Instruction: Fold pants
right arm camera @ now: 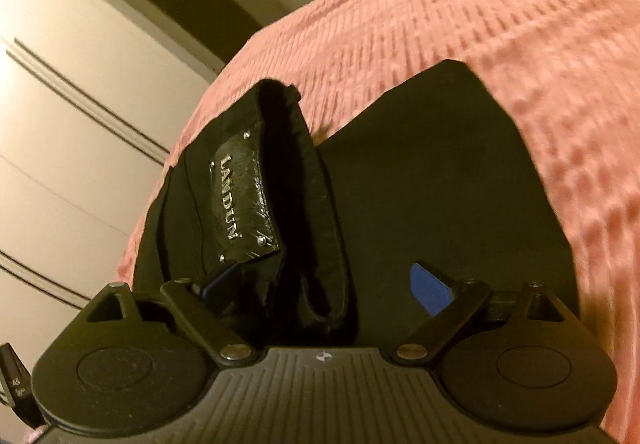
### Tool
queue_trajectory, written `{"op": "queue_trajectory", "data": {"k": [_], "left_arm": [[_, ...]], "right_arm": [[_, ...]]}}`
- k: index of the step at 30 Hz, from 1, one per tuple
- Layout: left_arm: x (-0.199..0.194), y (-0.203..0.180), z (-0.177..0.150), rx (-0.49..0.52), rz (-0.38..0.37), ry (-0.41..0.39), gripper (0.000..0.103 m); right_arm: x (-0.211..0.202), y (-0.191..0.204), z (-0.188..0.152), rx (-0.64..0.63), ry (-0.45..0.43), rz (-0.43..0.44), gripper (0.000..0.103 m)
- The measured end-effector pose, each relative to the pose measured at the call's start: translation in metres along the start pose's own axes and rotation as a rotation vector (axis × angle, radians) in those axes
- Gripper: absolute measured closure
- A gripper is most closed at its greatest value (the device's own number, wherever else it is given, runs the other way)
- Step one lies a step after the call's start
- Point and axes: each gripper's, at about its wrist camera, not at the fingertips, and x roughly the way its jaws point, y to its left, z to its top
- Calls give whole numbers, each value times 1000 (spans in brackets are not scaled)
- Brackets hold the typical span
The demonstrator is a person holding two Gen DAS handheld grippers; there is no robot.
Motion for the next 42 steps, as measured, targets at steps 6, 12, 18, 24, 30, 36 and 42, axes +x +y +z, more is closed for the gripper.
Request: {"op": "queue_trajectory", "data": {"k": [6, 12, 18, 24, 30, 36, 42], "left_arm": [[5, -3, -3, 4, -3, 1, 1], [7, -3, -3, 1, -3, -3, 1], [7, 0, -3, -20, -24, 0, 1], [10, -1, -4, -24, -34, 0, 1], [8, -2, -4, -25, -42, -1, 1], [6, -7, -6, 5, -43, -10, 1], [4, -7, -5, 0, -35, -13, 1]], "right_arm": [[16, 2, 13, -27, 37, 26, 7], [19, 7, 19, -38, 53, 52, 12], [30, 3, 31, 46, 104, 130, 34], [47, 1, 40, 91, 162, 233, 6], [56, -1, 40, 198, 151, 294, 56], [57, 2, 32, 207, 117, 264, 49], [51, 46, 37, 63, 100, 87, 68]]}}
